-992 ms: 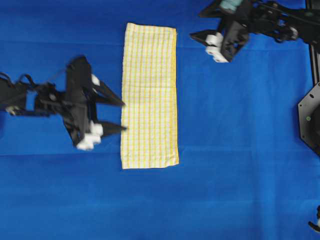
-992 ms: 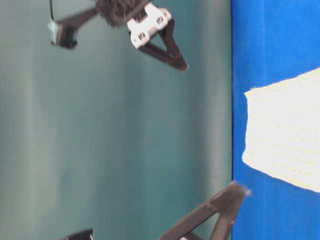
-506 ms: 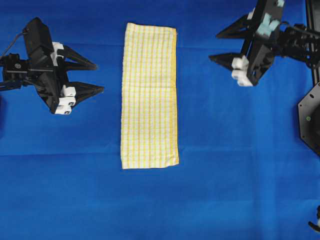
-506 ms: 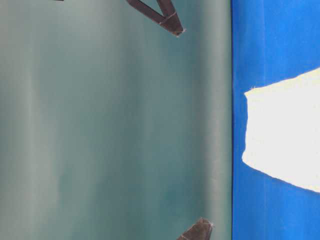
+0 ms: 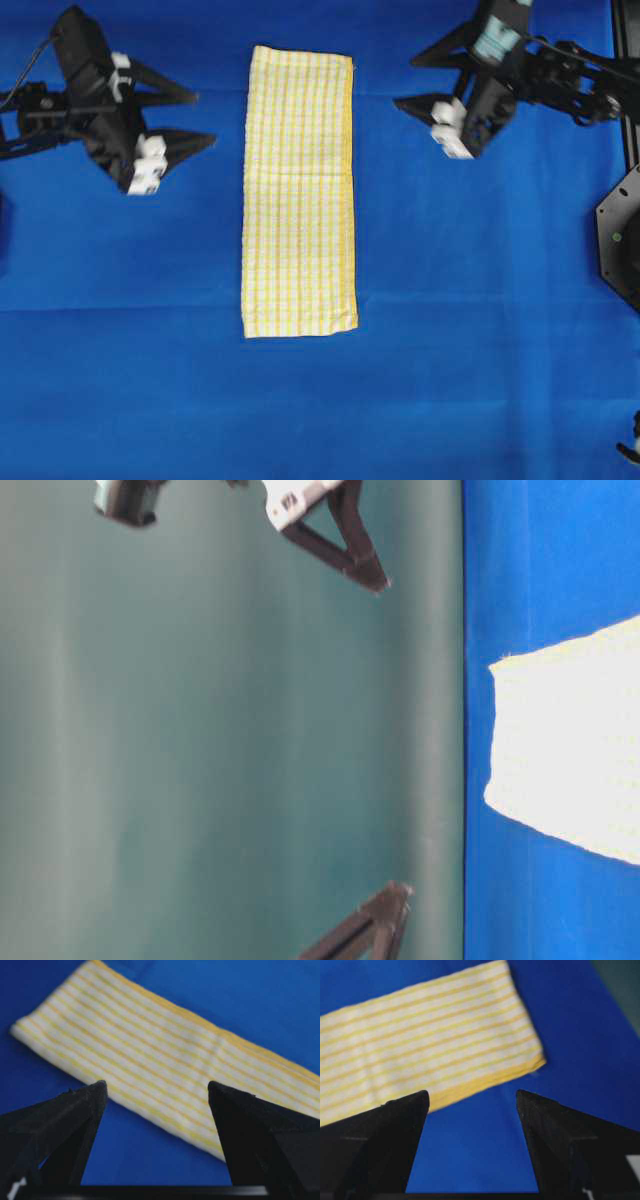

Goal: Fold the yellow towel.
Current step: 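Move both grippers to the strip's top corners and pinch them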

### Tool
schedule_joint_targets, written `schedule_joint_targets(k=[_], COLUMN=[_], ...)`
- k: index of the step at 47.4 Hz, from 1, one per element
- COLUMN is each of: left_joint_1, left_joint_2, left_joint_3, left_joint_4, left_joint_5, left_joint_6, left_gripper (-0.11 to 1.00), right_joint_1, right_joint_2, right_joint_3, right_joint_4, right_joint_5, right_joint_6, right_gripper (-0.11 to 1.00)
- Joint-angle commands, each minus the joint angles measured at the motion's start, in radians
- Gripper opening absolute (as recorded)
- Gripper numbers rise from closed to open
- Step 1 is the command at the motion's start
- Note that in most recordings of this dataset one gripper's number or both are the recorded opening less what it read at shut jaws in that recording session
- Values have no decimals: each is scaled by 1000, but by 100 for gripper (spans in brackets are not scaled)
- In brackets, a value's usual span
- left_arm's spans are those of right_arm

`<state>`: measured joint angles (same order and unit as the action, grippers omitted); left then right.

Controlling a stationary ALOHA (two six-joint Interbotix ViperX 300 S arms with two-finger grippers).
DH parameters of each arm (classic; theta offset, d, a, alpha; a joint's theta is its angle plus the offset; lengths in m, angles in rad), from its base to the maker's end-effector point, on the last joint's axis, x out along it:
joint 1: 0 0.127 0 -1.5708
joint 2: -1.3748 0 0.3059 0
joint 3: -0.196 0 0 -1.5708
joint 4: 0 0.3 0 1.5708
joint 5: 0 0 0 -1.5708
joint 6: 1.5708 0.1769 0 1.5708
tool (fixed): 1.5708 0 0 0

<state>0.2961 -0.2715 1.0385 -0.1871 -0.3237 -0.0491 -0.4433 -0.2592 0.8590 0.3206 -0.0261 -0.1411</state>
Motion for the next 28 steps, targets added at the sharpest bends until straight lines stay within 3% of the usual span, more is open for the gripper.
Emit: schedule_joint_targets(k=[1, 14, 28], left_joint_1=[51, 161, 212], left_joint_2=[51, 273, 445], left_joint_3=[-49, -193, -291], left_joint_4=[2, 3, 3], left_joint_5=[-40, -72, -89], left_joint_6=[31, 84, 103], left_gripper=[76, 76, 76], right_joint_1=[-29, -84, -91], right_joint_2=[52, 267, 446], right_joint_3=[-63, -186, -264], right_joint_4=[12, 41, 78], right_joint_5=[-35, -86, -129], right_joint_6=[2, 2, 3], right_gripper=[73, 73, 73])
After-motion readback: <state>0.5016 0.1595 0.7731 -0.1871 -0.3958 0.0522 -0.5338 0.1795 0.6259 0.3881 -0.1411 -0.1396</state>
